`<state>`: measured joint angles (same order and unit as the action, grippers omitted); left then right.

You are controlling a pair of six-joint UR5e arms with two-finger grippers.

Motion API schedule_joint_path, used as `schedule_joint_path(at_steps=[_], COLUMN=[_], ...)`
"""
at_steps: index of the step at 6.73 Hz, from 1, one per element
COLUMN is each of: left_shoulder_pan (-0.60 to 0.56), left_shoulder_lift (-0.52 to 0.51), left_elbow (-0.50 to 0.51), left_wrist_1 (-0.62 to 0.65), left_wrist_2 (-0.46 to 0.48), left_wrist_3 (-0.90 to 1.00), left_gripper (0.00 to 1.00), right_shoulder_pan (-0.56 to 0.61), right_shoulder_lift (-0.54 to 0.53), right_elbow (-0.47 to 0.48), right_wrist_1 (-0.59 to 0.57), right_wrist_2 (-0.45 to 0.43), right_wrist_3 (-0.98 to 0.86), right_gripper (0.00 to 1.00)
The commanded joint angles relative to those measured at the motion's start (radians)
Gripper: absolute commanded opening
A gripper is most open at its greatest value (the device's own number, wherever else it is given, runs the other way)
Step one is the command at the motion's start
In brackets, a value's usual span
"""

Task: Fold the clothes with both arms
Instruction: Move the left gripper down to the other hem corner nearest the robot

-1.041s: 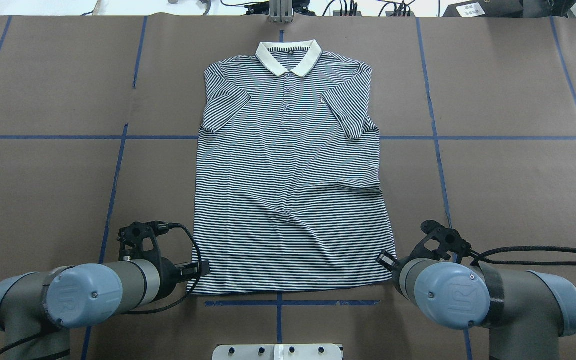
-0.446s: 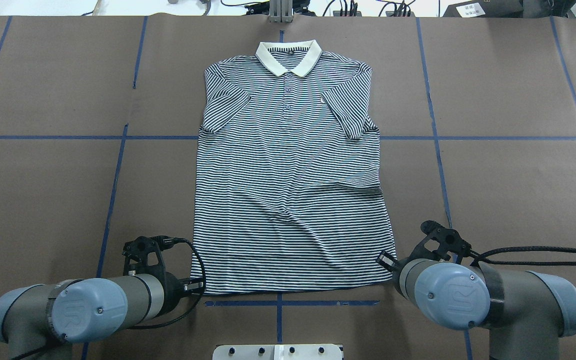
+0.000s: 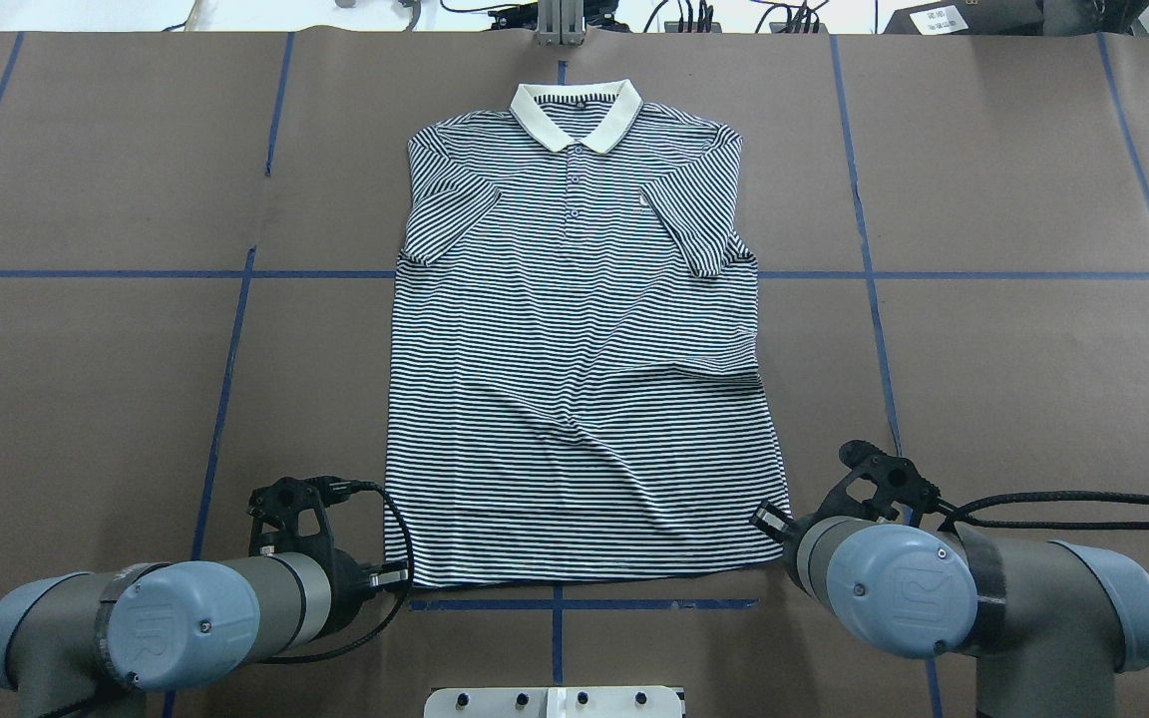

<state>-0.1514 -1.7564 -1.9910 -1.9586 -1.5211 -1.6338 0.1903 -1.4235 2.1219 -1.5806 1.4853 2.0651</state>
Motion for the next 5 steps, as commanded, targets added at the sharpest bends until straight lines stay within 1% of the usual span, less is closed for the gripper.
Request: schedule_joint_path(at_steps=[1, 2, 3, 4, 5], left_shoulder_pan=[0.033, 0.071, 0.099, 0.092, 0.072], left_shoulder_lift=[-0.006, -0.005, -0.002, 0.009, -0.008], left_elbow=[-0.108, -0.180, -0.230, -0.255, -0.249], left_wrist_1=[0.085, 0.156, 0.176, 0.178, 0.176], left_wrist_2=[-0.001, 0.002, 0.002, -0.002, -0.002], left_wrist_3=[-0.073, -0.125, -0.162, -0.155, -0.147], left_gripper=[0.00, 0.00, 0.00, 0.00, 0.00], right_shoulder_pan=[-0.029, -0.076, -0.107, -0.079, 0.004], right_shoulder_lift=[-0.030, -0.107, -0.153, -0.146, -0.135], right_elbow=[0.068, 0.157, 0.227, 0.248, 0.242], right_wrist_1=[-0.001, 0.001, 0.001, -0.001, 0.001], right_wrist_2=[0.004, 0.004, 0.004, -0.006, -0.007], right_wrist_3=[0.001, 0.004, 0.009, 0.009, -0.009], right_gripper=[0.00, 0.00, 0.00, 0.00, 0.00])
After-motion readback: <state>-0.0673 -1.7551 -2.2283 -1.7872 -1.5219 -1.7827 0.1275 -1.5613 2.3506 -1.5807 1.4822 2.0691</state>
